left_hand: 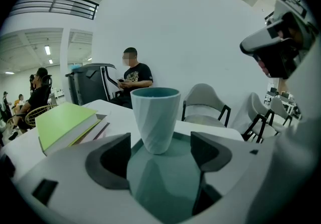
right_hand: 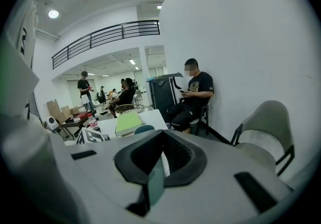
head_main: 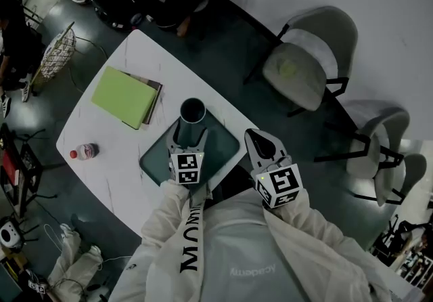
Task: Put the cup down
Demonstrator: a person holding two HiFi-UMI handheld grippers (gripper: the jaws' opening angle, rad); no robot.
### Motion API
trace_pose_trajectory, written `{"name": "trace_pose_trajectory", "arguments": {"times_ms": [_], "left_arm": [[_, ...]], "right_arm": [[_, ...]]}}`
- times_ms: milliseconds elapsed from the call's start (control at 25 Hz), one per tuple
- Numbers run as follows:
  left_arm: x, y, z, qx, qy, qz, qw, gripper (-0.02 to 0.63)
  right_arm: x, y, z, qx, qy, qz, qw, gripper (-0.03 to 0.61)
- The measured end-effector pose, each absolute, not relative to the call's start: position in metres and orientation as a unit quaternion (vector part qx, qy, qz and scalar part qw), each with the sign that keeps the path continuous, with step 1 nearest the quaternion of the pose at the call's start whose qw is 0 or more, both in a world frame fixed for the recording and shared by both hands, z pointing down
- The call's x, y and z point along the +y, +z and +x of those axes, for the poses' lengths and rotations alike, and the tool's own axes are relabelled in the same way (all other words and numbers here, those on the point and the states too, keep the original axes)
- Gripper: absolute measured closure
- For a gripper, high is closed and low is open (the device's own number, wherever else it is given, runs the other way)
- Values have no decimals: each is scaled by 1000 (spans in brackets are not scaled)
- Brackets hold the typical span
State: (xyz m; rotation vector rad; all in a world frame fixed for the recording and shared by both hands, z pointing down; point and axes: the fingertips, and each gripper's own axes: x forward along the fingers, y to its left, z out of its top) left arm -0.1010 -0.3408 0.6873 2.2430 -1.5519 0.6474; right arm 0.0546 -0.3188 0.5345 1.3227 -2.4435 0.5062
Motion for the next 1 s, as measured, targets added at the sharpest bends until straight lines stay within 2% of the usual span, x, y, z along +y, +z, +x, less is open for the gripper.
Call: {"name": "trace_pose_trajectory", "arguments": {"times_ms": [480,760,1000], "left_arm": [[-269,627,-108,-536,182,813,138,241],[-217,581,-131,-542,163,817,108,242],[-162,549,-148,-533,141,827,109,242]], "right_arm": [[-250,510,33,-859,164,467,134,574],[-204,493,10,-867,154,461,110,574],[-156,482,-14,-873,146,456,93,574]]}}
